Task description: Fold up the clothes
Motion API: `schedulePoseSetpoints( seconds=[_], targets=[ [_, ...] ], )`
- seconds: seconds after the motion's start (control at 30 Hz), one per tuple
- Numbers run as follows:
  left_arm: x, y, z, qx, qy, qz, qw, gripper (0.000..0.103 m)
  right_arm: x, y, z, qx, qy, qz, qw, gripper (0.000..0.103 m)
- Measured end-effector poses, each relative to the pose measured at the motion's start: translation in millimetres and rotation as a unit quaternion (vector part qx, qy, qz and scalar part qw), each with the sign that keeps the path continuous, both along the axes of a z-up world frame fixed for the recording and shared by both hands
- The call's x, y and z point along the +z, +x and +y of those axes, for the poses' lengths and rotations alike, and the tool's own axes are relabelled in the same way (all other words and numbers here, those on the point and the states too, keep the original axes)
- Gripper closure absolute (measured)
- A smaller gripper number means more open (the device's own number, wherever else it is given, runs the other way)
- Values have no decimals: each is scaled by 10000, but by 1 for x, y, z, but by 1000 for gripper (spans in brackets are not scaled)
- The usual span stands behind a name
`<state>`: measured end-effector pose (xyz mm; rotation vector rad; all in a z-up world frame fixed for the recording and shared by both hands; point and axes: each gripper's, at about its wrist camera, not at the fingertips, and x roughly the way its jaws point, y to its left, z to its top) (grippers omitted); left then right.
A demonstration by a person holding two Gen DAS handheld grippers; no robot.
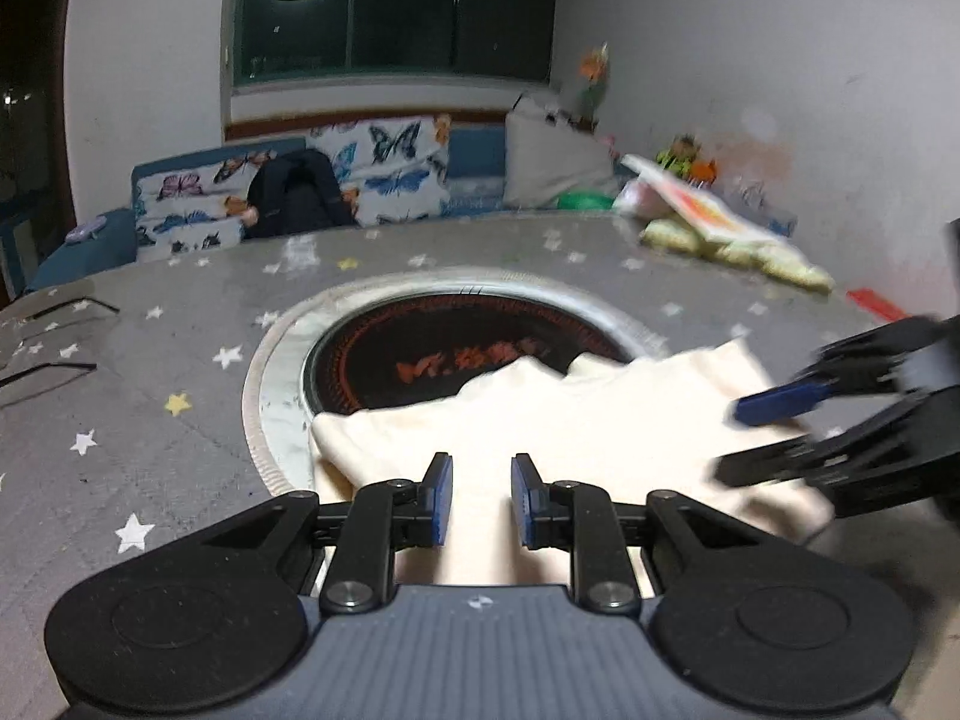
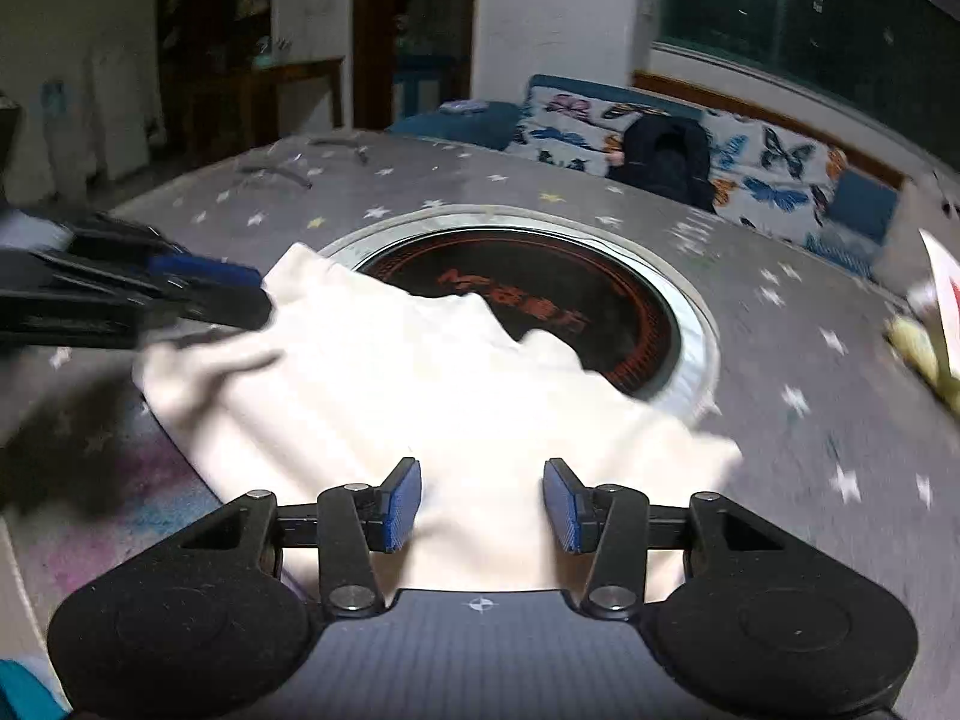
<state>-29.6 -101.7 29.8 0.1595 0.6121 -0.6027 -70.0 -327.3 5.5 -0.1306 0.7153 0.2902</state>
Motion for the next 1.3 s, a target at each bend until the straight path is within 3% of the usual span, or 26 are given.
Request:
schedulePoseSetpoints(
  seconds=[0.37,0.53,0.67,0.73,0.97,1.1,1.3],
  targets=[
    [-15,21,6,324,121,163,9993,74,0,-32,-9,-77,84,-133,9998,54],
    [-6,19,7,350,96,116,9993,67,2,-37,-11,5,43,-171,9998,54],
    [8,14,-1,239,-13,-101,9997,54,13,-22,-19,-194,224,-354,9989,54],
    [10,16,-8,172,7,-188,9997,53,13,-11,-22,-317,306,-388,9983,54],
    [-13,39,-13,322,195,238,9990,52,-8,13,-33,-673,630,-82,9957,52],
    [-13,38,-15,320,156,205,9992,38,-4,7,-34,-665,582,-216,9959,51],
    [-13,44,-18,446,248,211,9985,36,-14,11,-34,-784,586,-221,9950,42]
  ],
)
